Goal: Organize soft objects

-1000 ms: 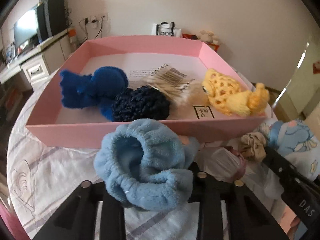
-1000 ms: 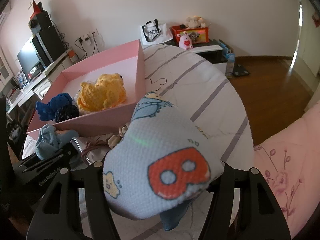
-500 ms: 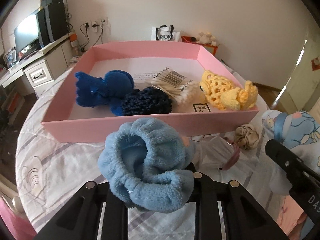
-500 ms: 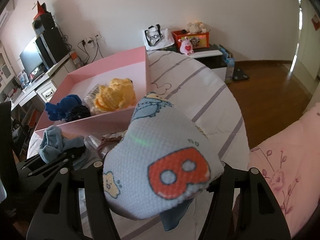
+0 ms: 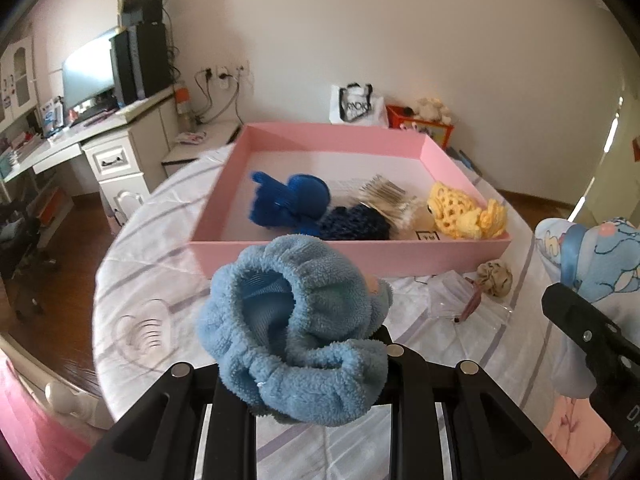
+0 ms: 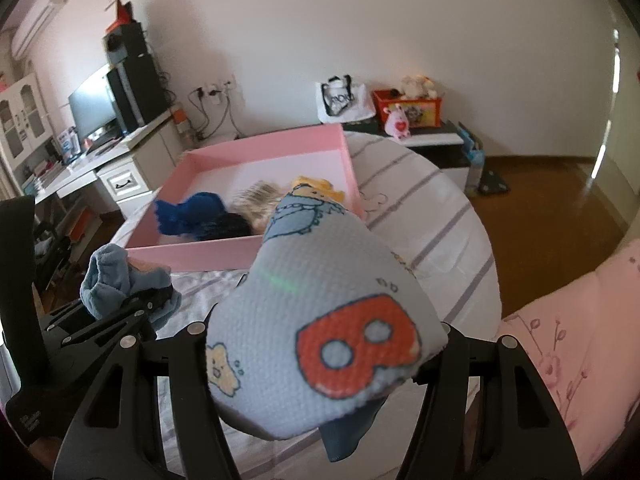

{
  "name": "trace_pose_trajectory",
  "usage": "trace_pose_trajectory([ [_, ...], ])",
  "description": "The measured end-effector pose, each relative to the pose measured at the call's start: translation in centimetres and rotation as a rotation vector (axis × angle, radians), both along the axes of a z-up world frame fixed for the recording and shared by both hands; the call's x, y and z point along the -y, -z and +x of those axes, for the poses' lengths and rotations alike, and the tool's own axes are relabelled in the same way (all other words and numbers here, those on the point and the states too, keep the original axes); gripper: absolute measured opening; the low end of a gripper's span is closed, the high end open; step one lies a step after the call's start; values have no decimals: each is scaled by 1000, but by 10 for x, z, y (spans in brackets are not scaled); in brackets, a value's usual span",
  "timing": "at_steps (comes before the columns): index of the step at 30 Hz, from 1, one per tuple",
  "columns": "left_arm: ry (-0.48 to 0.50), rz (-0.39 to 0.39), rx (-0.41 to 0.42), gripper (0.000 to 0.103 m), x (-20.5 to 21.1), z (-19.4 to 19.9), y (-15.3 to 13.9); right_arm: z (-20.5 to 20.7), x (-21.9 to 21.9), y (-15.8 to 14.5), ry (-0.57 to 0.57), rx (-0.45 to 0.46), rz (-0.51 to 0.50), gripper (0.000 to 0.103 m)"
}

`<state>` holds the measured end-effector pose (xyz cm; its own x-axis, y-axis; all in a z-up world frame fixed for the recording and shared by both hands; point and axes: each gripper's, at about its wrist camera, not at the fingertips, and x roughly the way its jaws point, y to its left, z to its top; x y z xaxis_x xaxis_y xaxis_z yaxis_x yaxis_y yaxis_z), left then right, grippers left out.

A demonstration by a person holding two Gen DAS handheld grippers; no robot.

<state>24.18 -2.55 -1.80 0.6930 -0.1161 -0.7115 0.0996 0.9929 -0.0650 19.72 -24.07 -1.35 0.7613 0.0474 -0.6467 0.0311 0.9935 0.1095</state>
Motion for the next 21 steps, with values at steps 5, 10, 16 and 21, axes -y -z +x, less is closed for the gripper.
trace_pose_trajectory([
  [5,-24,-4,40,21,-13,-27,-17,-15,-15,-10,-33,28,-15,59],
  [10,-47,-5,91,21,-25,-60,-37,-31,-29,-23,-63,66,-27,59],
  [16,-63,-7,146,21,-34,-96,-55,-54,-40,-37,-91,116,-38,59],
  [21,-74,-6,187,21,-38,-126,-69,-74,-46,-48,-108,158,-44,59],
])
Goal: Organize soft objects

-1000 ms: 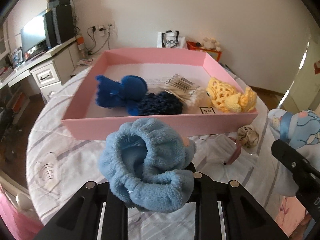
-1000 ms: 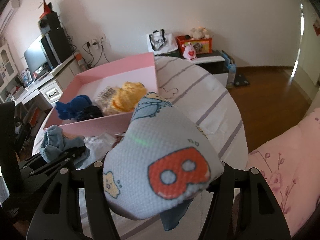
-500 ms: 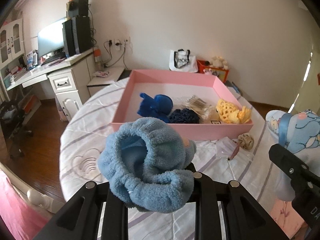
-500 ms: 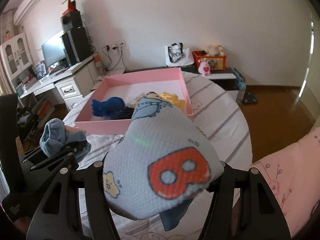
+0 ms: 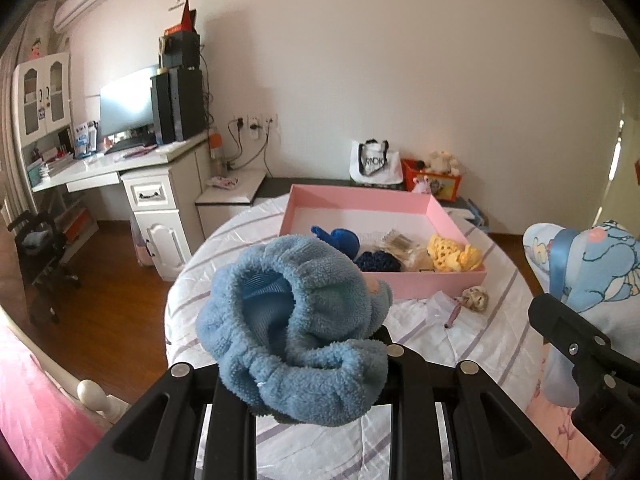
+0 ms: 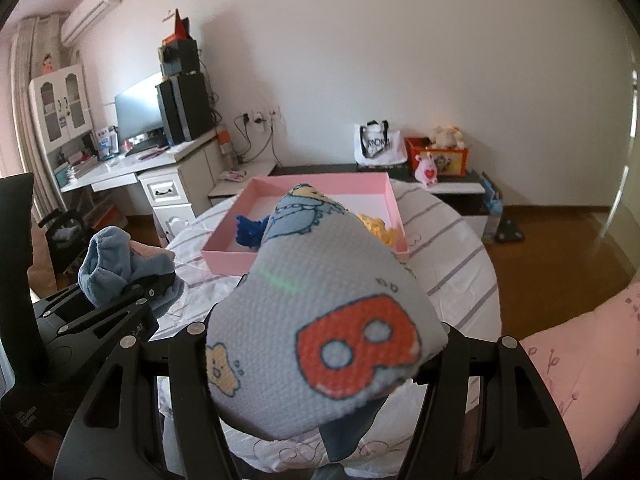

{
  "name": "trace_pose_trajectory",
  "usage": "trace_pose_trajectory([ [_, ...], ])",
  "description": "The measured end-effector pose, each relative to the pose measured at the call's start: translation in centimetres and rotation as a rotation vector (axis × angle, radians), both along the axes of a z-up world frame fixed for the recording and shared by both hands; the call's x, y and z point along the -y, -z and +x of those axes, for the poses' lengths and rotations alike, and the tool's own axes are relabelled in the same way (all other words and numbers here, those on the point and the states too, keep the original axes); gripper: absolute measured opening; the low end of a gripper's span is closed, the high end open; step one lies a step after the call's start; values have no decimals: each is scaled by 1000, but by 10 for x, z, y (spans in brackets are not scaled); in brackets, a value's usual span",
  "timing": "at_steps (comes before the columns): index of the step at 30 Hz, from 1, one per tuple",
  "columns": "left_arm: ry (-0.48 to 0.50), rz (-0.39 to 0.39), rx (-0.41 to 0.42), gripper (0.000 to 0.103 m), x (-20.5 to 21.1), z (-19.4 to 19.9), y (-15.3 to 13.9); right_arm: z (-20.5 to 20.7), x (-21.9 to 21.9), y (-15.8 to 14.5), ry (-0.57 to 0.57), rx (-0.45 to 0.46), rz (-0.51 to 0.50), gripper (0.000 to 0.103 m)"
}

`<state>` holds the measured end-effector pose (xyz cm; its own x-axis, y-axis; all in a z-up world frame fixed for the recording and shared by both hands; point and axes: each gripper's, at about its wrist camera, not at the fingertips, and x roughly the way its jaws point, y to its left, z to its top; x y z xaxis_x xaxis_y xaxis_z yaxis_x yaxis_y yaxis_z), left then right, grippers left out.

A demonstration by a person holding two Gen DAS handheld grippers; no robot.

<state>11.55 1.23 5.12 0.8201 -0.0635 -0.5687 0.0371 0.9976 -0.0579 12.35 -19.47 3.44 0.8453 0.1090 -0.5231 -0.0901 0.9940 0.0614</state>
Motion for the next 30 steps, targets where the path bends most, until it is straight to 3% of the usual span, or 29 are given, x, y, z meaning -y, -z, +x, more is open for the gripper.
trace_pose_trajectory([
  [19,-10,15,153,21,-3,-103,-30,-63,-4,-31,-22,144,-21,60],
  [30,-28,11,165,21,-1,-114,-21,-65,-6,-33,-30,148,-25,60],
])
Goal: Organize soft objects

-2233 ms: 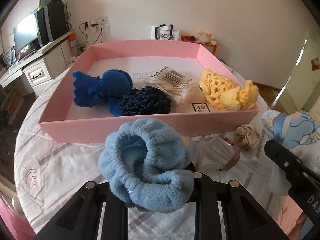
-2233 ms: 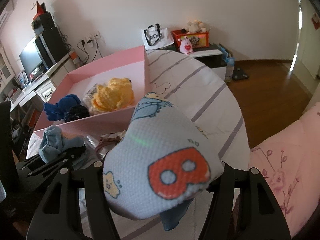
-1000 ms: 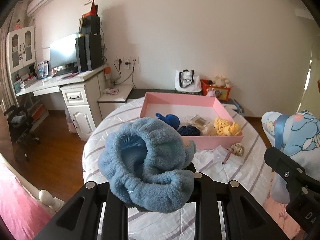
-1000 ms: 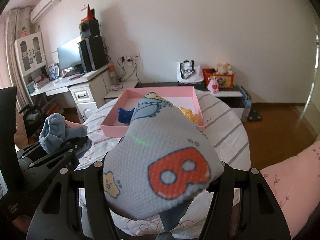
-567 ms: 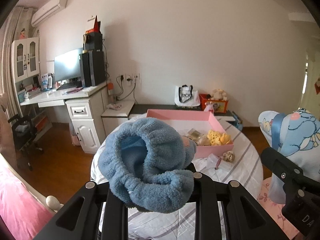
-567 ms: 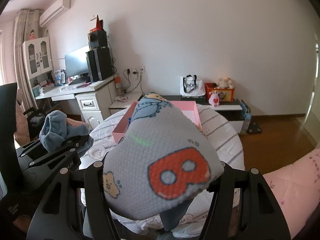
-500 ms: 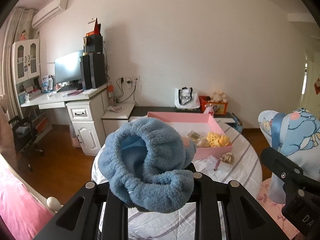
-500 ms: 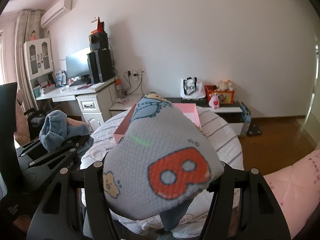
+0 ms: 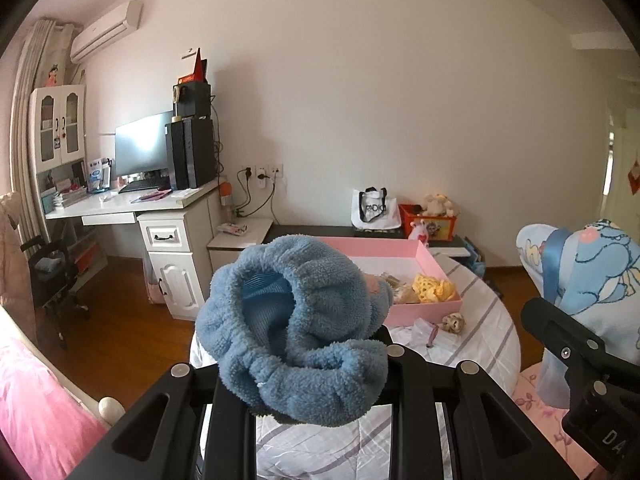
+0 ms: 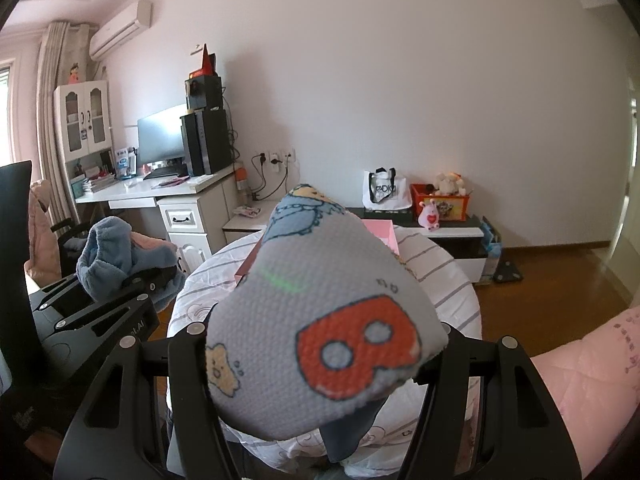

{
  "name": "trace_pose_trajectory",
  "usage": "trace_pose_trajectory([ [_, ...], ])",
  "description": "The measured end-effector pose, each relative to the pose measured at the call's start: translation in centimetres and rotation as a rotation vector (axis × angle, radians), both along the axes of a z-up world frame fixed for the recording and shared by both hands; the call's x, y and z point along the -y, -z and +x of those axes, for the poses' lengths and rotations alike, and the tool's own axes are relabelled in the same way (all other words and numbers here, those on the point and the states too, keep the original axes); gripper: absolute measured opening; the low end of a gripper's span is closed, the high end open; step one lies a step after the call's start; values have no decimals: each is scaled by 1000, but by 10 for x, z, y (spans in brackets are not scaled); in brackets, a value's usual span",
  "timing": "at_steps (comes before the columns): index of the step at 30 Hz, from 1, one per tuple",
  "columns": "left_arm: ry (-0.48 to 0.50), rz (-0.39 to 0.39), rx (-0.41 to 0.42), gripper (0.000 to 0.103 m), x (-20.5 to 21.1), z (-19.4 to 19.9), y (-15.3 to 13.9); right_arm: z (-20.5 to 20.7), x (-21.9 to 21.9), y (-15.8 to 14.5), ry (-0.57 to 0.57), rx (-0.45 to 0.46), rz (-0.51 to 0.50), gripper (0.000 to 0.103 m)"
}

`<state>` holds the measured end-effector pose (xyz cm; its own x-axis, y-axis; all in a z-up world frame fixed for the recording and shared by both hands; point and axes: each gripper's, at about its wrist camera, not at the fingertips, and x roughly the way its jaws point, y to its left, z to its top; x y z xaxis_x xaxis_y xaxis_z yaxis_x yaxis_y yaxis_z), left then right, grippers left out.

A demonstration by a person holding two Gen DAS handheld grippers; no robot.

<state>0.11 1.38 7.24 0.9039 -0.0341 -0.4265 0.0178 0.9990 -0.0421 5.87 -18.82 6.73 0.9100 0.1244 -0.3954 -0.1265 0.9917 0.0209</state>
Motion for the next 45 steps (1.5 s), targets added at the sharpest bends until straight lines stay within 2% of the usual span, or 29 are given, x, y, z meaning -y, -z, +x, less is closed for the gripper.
trace_pose_trajectory([
  [12,6,1,-15,21,5,19,-3,3,-1,4,0,-9,4,60],
  [23,11,8,-65,21,3,47,10,27,-2,22,4,-66,18,60],
  [35,46,19,-190,21,6,127,35,80,12,57,37,-188,44,60],
  [45,72,31,-233,21,16,212,35,132,18,60,56,-221,48,60],
])
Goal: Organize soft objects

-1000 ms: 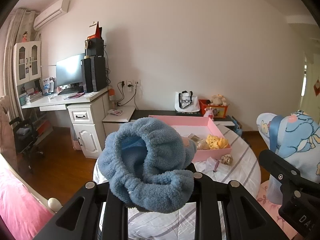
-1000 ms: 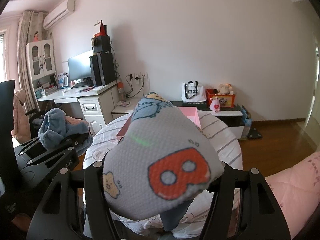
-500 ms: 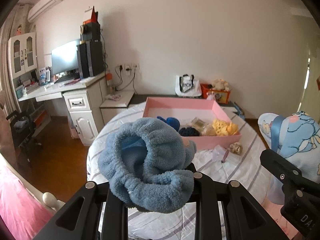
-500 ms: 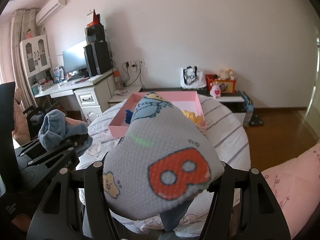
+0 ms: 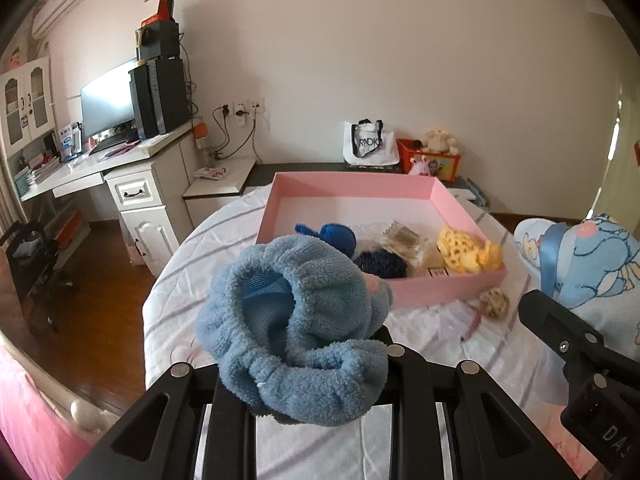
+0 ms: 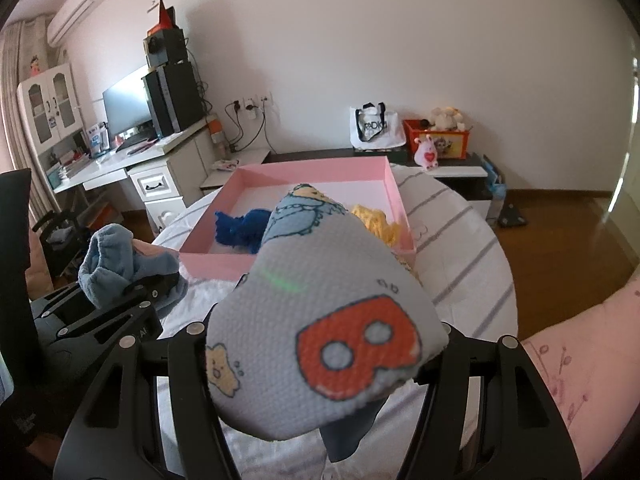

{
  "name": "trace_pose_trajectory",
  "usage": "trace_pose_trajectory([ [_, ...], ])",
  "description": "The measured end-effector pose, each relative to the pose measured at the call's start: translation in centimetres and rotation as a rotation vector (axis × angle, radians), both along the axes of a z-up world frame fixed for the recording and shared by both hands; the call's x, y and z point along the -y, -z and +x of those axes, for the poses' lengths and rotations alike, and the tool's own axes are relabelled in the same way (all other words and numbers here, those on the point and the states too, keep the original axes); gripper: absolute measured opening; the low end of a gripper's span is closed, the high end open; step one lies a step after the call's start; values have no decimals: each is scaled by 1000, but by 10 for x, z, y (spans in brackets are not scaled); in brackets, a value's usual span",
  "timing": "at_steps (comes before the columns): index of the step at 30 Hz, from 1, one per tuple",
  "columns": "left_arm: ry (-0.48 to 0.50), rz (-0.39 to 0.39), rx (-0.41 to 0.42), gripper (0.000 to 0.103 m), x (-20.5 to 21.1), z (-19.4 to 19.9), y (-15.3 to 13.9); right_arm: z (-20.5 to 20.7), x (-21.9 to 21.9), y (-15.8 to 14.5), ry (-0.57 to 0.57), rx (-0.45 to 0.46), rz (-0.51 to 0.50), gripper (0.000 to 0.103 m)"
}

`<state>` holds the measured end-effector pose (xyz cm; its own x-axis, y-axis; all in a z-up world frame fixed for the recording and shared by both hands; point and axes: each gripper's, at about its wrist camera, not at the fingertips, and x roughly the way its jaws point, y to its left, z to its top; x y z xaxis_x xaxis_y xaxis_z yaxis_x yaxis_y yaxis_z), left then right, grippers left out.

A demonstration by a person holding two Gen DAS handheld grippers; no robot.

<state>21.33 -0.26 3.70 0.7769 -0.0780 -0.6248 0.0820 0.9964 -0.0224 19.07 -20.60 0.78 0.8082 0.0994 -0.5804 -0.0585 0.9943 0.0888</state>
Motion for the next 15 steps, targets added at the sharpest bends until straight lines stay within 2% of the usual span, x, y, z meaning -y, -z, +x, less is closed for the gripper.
trace_pose_trajectory([
  [7,2,5,4,21,4,71,-2,51,-4,-6,-5,9,-6,60],
  [15,9,26,-32,22,13,150,24,112,-9,14,-4,-29,3,60],
])
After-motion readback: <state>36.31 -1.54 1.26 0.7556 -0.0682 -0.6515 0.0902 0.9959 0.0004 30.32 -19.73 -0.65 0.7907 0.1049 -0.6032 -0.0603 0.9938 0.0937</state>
